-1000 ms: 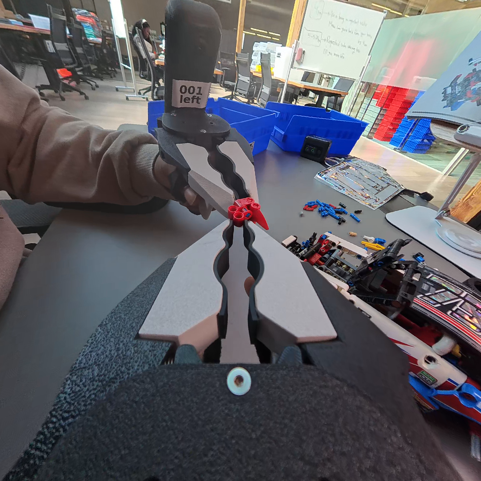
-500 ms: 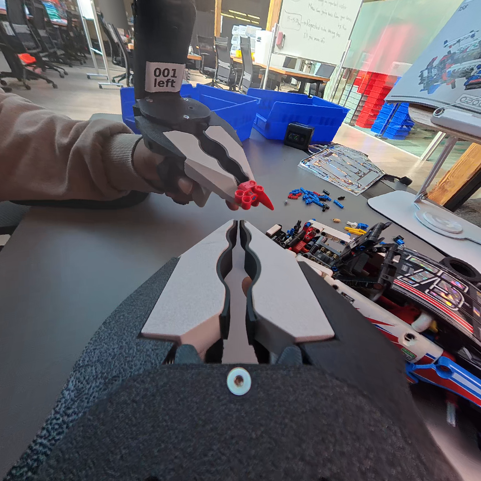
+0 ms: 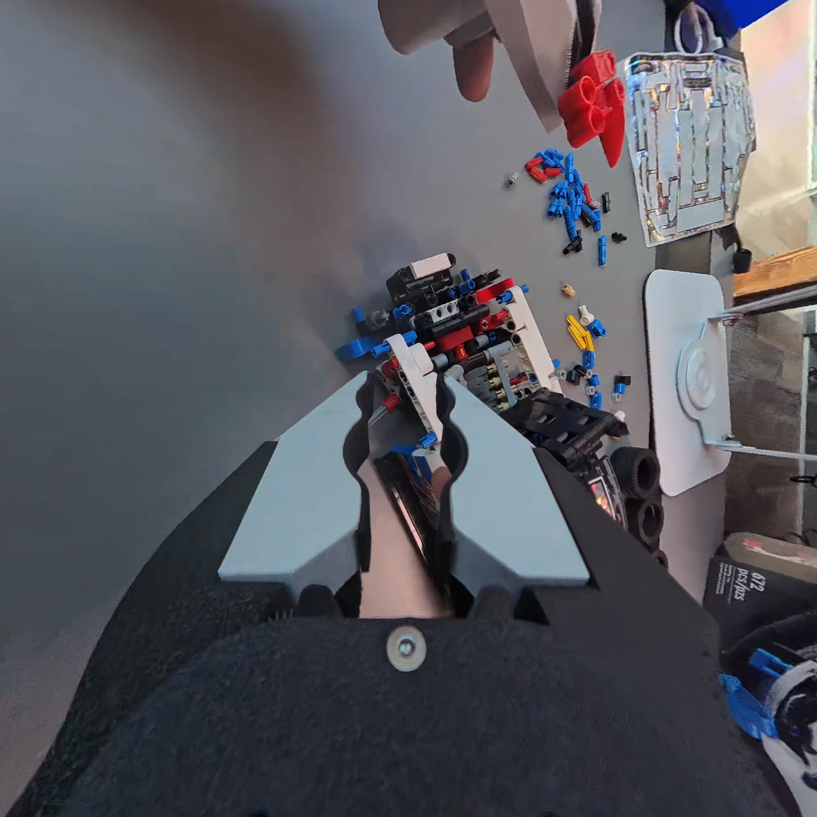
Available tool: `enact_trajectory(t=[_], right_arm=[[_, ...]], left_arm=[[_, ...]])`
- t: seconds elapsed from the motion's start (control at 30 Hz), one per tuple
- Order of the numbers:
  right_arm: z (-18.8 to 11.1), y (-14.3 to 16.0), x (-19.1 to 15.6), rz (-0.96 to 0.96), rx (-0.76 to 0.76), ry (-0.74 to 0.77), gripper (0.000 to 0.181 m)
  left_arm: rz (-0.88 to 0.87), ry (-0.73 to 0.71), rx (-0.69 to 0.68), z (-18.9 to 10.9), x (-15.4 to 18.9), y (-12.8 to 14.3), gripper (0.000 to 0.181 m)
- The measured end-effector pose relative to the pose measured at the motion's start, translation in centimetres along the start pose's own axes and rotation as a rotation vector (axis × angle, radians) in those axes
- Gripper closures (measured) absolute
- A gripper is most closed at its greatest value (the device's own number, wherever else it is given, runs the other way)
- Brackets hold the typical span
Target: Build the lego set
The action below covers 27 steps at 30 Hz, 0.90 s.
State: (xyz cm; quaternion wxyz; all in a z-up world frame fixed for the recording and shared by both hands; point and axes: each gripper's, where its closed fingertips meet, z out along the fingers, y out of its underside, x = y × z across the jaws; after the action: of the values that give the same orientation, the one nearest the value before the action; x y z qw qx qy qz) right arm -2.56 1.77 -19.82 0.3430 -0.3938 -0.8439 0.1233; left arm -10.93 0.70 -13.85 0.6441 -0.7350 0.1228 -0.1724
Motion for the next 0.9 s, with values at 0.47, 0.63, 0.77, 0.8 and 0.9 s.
enact_trajectory(t=[0.47, 0.63, 0.77, 0.8, 0.9], right_arm=[[2.0, 0.7, 0.6, -0.07, -0.202, -0.185, 0.164], [1.0, 1.1, -0.5, -0.092, -0.203, -0.176, 0.164], [-0.2, 1.6, -1.8, -0.106, -0.215, -0.167, 0.164], [-0.6, 1.8, -2.2, -0.11, -0.222, -0.162, 0.164], [-1.8, 2.3, -3.5, -0.134, -0.237, -0.145, 0.164]], left_arm=[[0.015, 0.004, -0.009, -0.1, -0.2, -0.1, 0.177], [0.016, 0.006, -0.037, 0.0, -0.2, 0.5, 0.176], [0.01, 0.03, -0.076, 0.4, 0.3, 1.3, 0.176], [0.012, 0.036, -0.091, 0.5, 0.5, 1.6, 0.176], [0.031, 0.068, -0.127, 0.9, 1.4, 2.4, 0.176]])
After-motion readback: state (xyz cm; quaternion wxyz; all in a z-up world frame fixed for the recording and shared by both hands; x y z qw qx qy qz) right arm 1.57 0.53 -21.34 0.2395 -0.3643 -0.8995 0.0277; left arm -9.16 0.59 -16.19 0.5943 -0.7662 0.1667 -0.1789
